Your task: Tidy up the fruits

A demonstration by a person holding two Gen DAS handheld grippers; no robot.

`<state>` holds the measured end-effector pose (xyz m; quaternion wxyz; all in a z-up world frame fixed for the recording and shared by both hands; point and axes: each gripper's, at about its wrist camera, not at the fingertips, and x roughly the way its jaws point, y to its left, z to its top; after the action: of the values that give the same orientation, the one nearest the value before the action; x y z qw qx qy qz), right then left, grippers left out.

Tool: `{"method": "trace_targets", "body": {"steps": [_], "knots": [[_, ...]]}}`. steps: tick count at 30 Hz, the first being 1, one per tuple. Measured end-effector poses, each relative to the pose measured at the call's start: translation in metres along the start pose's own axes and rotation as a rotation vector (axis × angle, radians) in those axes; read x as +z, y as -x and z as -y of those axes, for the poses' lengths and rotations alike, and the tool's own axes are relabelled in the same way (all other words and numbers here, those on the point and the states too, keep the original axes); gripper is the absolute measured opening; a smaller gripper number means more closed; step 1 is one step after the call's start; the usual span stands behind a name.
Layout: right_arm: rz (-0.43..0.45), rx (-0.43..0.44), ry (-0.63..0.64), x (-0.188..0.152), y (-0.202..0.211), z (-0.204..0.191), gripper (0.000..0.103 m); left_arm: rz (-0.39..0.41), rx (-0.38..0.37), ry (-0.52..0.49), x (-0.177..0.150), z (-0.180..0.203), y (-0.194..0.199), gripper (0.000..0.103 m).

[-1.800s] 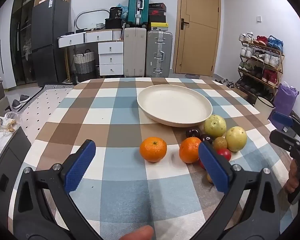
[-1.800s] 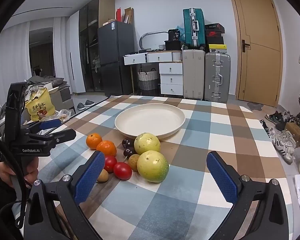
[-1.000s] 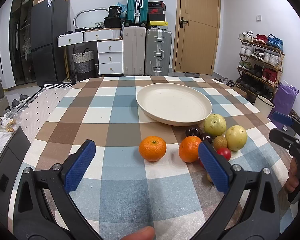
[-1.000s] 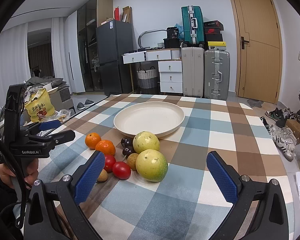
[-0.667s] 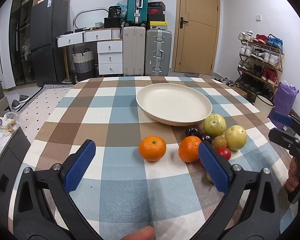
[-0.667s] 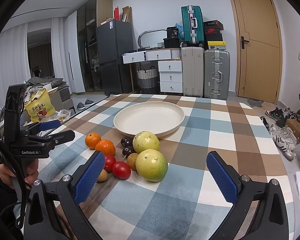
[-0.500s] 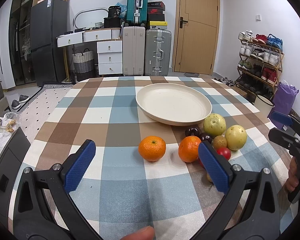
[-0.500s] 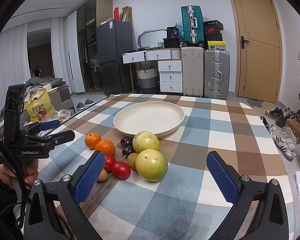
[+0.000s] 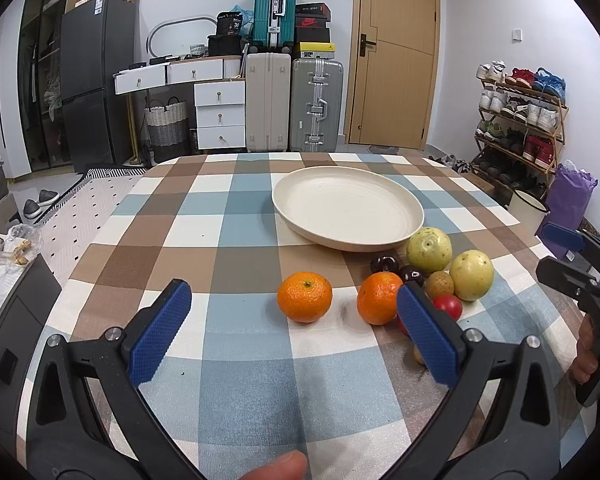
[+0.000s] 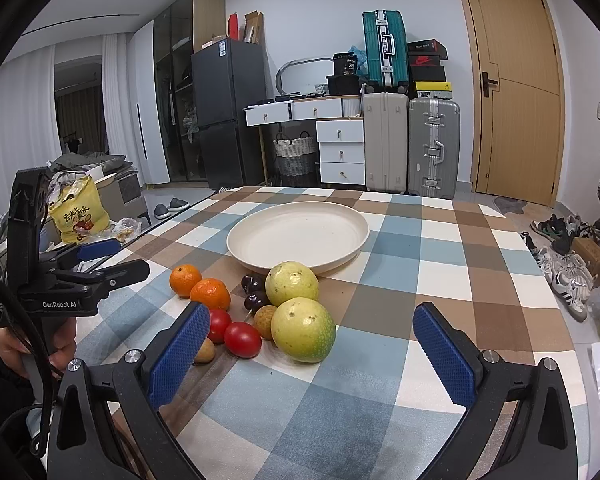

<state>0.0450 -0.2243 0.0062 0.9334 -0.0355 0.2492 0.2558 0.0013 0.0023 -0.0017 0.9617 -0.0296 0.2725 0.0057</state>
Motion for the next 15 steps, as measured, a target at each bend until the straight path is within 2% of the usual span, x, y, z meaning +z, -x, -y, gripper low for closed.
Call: {"method": "trace_targets", "body": {"steps": [15], "knots": [[-0.002, -0.001, -0.004, 0.0002, 0.0003, -0.0002, 0.103, 0.0, 0.001, -0.001, 0.0, 0.0001, 0.0, 0.102]]}}
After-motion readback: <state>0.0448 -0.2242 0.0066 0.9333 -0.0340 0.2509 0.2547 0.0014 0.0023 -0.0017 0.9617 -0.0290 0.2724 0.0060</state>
